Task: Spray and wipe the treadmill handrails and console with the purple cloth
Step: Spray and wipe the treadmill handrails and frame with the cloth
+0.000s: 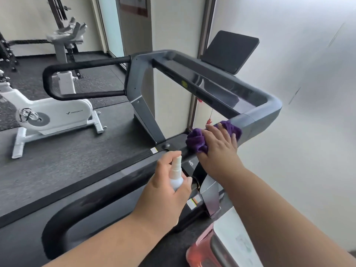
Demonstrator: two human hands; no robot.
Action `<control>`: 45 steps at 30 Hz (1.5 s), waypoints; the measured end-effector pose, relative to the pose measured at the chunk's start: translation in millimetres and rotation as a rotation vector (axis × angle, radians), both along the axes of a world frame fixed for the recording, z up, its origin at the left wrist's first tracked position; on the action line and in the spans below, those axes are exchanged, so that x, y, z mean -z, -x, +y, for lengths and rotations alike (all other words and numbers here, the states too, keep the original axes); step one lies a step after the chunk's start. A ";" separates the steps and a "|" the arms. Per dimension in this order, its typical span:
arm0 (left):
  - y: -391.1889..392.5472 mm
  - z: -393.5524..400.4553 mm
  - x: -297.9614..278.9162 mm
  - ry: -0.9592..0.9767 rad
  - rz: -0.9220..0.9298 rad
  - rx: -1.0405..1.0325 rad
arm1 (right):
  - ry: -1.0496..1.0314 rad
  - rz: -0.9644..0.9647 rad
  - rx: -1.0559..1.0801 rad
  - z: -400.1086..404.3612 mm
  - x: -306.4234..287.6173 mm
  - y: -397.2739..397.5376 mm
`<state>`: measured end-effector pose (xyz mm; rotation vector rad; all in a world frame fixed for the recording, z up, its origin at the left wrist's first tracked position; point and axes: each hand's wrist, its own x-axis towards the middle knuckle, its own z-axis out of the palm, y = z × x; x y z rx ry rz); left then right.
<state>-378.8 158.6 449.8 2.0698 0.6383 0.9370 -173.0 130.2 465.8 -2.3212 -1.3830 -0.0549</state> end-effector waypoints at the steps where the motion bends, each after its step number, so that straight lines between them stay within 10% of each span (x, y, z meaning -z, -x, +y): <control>1: 0.2 2.8 1.3 0.016 -0.002 -0.004 | -0.016 -0.012 -0.021 -0.6 3.8 -2.5; 45: -77.1 -57.9 -4.6 0.041 -0.090 -0.520 | 0.001 -0.315 -0.767 40.4 -6.7 -10.9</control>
